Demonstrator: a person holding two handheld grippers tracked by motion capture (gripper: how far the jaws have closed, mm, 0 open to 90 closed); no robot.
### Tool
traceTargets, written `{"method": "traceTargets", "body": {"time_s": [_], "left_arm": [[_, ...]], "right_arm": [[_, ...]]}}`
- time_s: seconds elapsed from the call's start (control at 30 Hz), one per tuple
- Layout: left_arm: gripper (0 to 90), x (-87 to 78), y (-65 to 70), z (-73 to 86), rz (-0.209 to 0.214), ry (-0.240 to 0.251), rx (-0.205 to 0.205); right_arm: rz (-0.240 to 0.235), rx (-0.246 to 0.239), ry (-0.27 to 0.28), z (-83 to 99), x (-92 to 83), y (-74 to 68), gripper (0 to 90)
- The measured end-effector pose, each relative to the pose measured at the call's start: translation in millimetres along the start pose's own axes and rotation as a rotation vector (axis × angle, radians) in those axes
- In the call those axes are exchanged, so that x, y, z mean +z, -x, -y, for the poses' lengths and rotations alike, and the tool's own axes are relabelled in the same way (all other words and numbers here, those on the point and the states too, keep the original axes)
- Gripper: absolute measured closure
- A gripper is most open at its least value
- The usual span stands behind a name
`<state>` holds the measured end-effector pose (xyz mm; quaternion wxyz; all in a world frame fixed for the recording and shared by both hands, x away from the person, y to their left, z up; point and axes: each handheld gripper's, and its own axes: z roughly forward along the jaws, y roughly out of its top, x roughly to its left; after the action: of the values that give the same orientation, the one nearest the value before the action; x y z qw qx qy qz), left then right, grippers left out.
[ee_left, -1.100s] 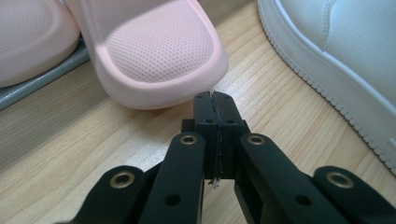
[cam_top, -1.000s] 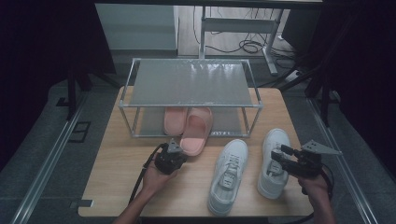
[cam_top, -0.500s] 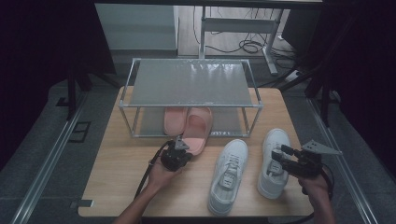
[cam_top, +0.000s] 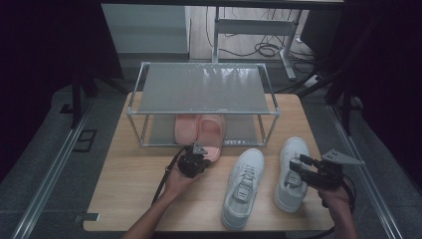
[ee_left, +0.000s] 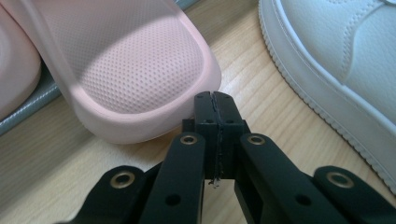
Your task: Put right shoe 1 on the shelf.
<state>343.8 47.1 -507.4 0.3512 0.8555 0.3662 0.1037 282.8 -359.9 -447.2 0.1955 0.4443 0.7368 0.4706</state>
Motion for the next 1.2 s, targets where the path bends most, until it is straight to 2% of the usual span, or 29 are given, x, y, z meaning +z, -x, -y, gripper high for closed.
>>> {"method": "traceTargets", "body": {"time_s": [0.33,0.77,0.97,1.1,1.2], "left_arm": [[90.0,8.5,-2.6,-7.6,0.001,0.006,-0.008],[90.0,18.2,-12.4,-15.7,-0.028,0.012,-0.031],[90.0,22.1,-18.9,-17.4,-0.037,0.028,-0.064],[90.0,23.7,-23.4,-21.1,-0.056,0.01,-0.049],[90.0,26.0,-25.0,-22.9,-0.063,0.013,-0.055]], "right_arm": [[0.002,0.0,0.001,-0.1,-0.8,0.7,43.8],[0.004,-0.003,0.002,-0.2,-1.3,0.8,43.7],[0.003,-0.004,0.0,0.1,-0.3,0.4,43.8],[0.003,-0.005,0.0,0.1,0.1,0.2,43.7],[0.003,-0.002,0.0,0.2,-0.1,0.4,43.8]]}}
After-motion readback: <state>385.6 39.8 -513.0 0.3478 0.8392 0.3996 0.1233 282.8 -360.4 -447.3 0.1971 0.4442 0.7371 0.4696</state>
